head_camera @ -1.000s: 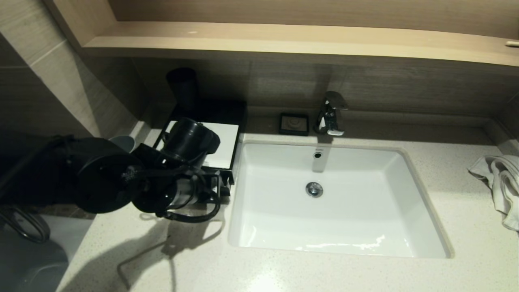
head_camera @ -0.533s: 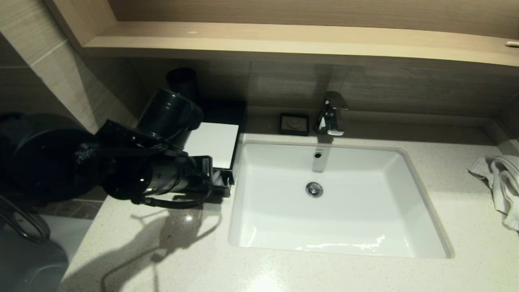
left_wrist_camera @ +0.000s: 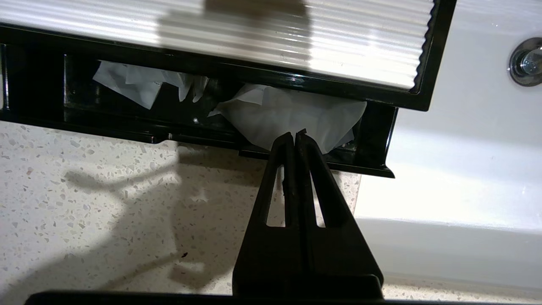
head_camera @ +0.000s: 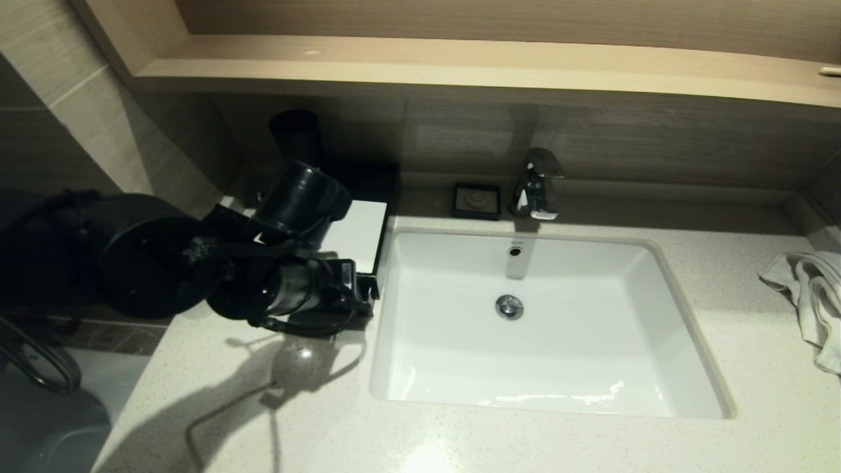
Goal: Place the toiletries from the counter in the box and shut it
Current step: Close the drawer
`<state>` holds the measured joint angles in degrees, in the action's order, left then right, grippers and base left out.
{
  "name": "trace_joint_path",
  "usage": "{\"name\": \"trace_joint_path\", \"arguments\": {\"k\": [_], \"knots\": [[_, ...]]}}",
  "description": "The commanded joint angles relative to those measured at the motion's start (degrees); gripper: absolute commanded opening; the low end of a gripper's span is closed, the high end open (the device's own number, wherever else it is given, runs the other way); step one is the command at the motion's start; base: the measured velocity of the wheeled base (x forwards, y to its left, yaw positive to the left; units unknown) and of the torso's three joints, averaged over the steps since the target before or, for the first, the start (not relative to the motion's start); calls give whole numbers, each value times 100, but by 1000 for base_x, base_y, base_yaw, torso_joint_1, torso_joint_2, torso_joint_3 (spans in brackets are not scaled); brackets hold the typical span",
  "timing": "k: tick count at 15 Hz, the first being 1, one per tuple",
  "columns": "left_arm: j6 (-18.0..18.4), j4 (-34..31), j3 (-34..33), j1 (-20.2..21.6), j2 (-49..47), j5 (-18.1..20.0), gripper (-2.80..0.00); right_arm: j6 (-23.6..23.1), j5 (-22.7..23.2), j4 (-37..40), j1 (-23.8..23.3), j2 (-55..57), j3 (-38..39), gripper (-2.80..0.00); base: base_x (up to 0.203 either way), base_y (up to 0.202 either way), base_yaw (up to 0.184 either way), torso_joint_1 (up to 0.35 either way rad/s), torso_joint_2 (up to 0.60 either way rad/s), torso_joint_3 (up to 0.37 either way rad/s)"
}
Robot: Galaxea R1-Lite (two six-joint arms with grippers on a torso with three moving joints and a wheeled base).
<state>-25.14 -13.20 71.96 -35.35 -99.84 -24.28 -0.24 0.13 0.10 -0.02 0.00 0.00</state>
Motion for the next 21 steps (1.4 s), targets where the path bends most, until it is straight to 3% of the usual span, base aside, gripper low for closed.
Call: {"name": "trace_joint_path", "arguments": {"k": [1, 21], "knots": [[-18, -16, 2, 11, -123, -16, -280, -3, 4, -1, 2, 0, 0, -280, 0, 0, 0, 0, 0, 0], [-26, 116, 2, 212, -396, -22, -280, -3, 4, -1, 2, 0, 0, -280, 0, 0, 0, 0, 0, 0]]}}
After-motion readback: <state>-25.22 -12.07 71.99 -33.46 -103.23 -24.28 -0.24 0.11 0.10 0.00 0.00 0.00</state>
